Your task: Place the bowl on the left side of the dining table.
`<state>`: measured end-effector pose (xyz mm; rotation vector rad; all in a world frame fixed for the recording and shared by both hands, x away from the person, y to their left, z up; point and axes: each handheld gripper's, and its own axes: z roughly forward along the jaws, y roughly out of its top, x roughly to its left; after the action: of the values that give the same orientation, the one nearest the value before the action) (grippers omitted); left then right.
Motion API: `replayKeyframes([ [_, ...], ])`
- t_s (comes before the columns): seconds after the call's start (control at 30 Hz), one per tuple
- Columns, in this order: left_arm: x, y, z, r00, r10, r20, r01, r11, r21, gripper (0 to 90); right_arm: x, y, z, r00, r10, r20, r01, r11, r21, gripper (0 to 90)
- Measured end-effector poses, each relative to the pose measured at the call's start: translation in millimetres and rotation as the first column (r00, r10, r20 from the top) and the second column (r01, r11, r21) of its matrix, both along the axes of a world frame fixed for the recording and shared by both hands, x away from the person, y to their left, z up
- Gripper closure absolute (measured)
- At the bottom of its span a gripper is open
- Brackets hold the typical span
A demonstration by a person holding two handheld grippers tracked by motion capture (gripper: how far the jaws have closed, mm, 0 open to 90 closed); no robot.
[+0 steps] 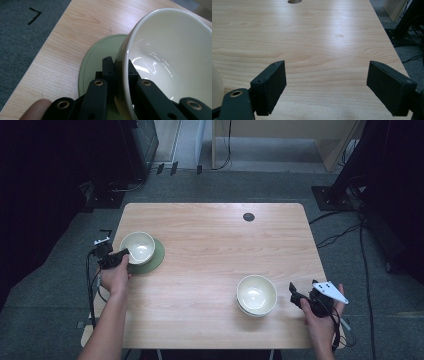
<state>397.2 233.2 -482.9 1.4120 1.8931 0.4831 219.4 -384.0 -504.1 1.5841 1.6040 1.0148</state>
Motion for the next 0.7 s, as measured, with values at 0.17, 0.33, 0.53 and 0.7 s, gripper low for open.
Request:
replayKeyframes([
  [0.17,2.5,2.6,-1.4,0.9997,0.015,-0.017,-0.015,0.9997,-0.021,84.2,0.7,-0.2,-0.9,1.0,-0.004,-0.005,0.004,1.0,-0.002,16.3],
  [0.33,4.8,1.4,-0.5,0.9999,0.009,-0.012,-0.009,1.0,-0.003,83.8,0.8,-0.3,-0.9,1.0,-0.003,-0.007,0.003,1.0,0.001,16.3],
  [0.53,6.4,3.8,-0.6,0.9998,0.019,-0.001,-0.019,0.9992,-0.036,78.7,0.8,-0.4,-1.1,0.9999,-0.004,-0.01,0.004,1.0,0.002,16.4],
  [0.7,6.5,4.7,-1.9,0.9998,0.016,-0.01,-0.017,0.9991,-0.039,72.2,1.1,-1.4,-1.7,0.9999,-0.006,-0.013,0.006,1.0,0.004,16.4],
])
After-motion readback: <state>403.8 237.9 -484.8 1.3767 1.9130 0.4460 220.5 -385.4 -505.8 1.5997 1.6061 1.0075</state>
